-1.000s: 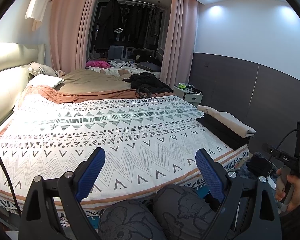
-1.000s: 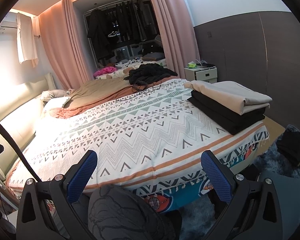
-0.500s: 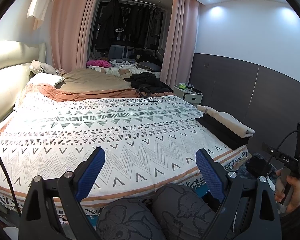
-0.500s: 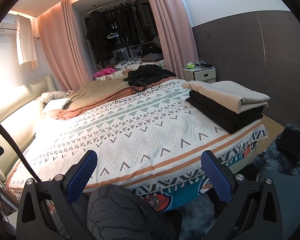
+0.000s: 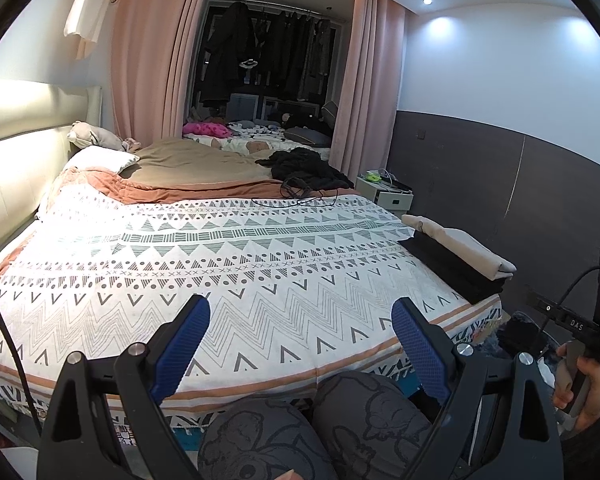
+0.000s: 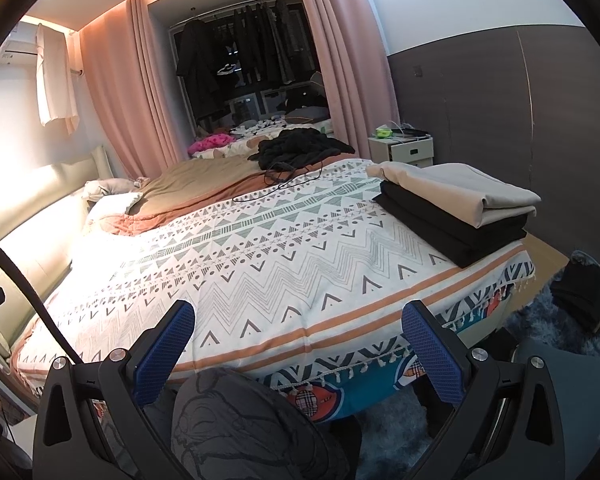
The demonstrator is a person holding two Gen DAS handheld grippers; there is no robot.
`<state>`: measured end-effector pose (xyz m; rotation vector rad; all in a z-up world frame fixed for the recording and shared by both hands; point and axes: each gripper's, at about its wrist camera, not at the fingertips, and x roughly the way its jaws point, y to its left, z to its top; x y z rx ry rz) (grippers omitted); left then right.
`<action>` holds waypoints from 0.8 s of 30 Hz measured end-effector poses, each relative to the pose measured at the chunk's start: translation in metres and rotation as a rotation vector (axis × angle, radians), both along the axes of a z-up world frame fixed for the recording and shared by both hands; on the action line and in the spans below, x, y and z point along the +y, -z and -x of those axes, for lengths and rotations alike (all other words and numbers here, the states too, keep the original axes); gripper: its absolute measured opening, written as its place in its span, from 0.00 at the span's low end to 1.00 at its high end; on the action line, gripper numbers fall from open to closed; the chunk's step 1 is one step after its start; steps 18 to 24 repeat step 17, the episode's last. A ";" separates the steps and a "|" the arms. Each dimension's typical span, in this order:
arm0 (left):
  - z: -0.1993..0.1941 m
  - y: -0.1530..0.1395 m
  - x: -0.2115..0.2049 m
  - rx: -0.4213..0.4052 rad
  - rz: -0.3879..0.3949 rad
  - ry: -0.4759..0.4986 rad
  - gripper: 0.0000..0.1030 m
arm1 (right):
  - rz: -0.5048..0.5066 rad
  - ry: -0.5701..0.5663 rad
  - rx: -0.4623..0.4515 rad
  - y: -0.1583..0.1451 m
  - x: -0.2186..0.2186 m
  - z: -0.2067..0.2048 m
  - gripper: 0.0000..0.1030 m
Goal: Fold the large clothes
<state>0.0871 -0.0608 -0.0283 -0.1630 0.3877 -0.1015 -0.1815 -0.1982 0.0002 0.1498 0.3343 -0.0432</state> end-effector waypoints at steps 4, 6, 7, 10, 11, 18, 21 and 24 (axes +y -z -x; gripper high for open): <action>0.001 0.000 0.001 -0.004 0.000 0.001 0.91 | -0.002 -0.003 0.003 0.001 -0.002 -0.001 1.00; 0.003 0.000 0.000 -0.013 -0.006 0.001 0.91 | 0.001 -0.004 0.006 0.001 -0.001 -0.003 1.00; 0.004 0.001 0.000 -0.014 -0.009 0.001 0.91 | 0.001 -0.004 0.007 0.001 -0.001 -0.004 1.00; 0.004 0.001 -0.001 -0.012 -0.017 0.006 0.91 | -0.004 -0.005 0.012 0.001 -0.002 -0.008 1.00; 0.004 0.002 -0.001 -0.012 -0.018 0.005 0.91 | -0.005 -0.004 0.013 0.002 -0.001 -0.009 1.00; 0.004 0.007 -0.002 -0.005 -0.013 0.010 0.91 | -0.012 0.000 0.029 0.008 0.001 -0.012 1.00; 0.004 0.007 -0.002 -0.005 -0.013 0.010 0.91 | -0.012 0.000 0.029 0.008 0.001 -0.012 1.00; 0.004 0.007 -0.002 -0.005 -0.013 0.010 0.91 | -0.012 0.000 0.029 0.008 0.001 -0.012 1.00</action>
